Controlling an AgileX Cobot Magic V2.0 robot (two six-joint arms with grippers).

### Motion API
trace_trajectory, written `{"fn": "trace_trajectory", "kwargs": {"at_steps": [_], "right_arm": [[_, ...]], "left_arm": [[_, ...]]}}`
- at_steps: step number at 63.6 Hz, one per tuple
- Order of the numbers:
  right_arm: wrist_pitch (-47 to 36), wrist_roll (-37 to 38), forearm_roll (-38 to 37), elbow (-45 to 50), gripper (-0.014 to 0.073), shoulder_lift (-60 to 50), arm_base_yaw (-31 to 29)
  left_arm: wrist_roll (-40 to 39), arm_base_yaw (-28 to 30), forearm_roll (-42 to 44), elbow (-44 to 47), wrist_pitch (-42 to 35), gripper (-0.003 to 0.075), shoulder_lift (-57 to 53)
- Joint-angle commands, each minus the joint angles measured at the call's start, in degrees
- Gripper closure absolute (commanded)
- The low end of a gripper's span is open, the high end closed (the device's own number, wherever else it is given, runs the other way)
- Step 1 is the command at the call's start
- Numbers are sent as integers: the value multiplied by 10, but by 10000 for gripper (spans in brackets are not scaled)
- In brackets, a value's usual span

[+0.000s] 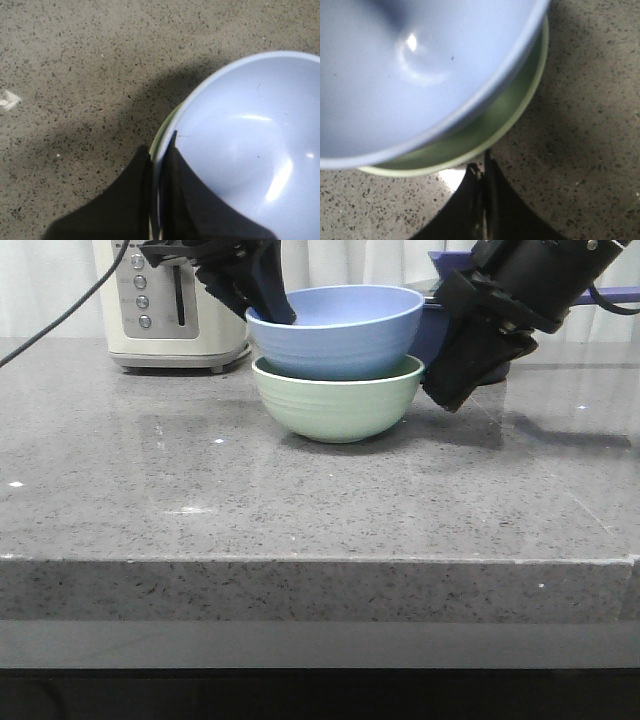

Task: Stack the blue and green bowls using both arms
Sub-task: 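Lift the blue bowl with the left gripper over the green bowl, then lower the blue bowl into the green bowl and open the left gripper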

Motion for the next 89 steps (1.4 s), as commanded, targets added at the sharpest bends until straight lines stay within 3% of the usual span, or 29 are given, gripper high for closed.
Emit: {"fn": "trace_trajectory", "kwargs": {"at_steps": [1, 14, 20, 39, 54, 70, 89], "right_arm": [[-13, -3, 22, -13, 657, -24, 0], [-13, -3, 22, -13, 657, -24, 0], [-13, -3, 22, -13, 657, -24, 0], [-13, -3, 22, -13, 657, -24, 0], [-13, -3, 22, -13, 657, -24, 0], [-13, -3, 22, -13, 657, -24, 0], [-12, -3, 22, -13, 657, -24, 0]], "left_arm": [[1, -6, -16, -19, -31, 707, -28], [1, -6, -19, -19, -31, 447, -28], [1, -6, -21, -19, -33, 372, -28], [1, -6, -14, -19, -32, 367, -65], [-2, -6, 41, 2, -19, 367, -148], [-4, -5, 81, 145, -60, 367, -282], [-61, -5, 147, 336, -72, 367, -453]]}}
